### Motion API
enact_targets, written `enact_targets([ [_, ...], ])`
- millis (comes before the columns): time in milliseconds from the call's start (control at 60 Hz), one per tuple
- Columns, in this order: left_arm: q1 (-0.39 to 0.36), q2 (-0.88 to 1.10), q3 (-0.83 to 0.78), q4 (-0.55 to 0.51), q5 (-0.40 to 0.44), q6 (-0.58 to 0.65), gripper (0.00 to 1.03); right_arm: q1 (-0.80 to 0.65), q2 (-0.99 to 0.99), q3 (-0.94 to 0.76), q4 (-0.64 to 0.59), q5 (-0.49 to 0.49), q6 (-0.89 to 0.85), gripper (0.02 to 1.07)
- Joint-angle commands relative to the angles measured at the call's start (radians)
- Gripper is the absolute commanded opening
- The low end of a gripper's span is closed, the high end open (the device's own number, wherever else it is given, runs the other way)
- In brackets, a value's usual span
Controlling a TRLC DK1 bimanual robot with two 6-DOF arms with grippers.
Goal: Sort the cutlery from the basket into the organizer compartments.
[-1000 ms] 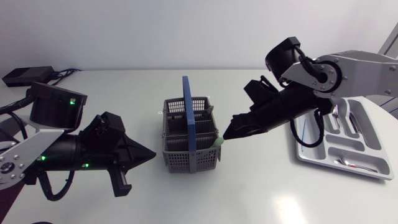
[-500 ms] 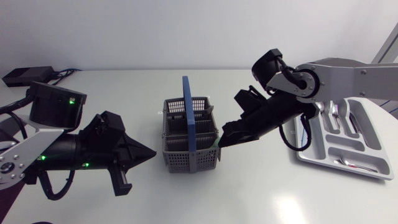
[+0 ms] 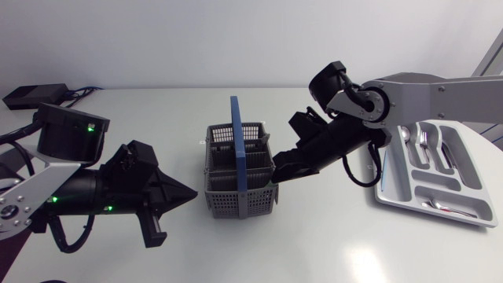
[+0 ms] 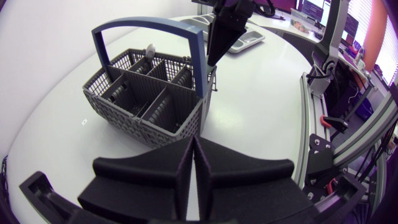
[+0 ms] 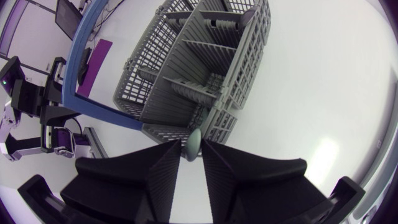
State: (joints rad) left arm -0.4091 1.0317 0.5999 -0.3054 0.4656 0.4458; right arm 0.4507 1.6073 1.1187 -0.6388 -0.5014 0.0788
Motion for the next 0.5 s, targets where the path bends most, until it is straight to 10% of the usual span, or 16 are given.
enact_targets([
  [0,-0.004,0.002,-0.023,0.008,-0.001,0.013,0.05,0.009,0.022,0.024,0.021,0.008,0.026,0.27],
  [483,-0.007,0.010,-0.017,0.006,-0.002,0.013,0.05,0.023,-0.067,0.059,-0.013,0.026,0.021,0.08],
])
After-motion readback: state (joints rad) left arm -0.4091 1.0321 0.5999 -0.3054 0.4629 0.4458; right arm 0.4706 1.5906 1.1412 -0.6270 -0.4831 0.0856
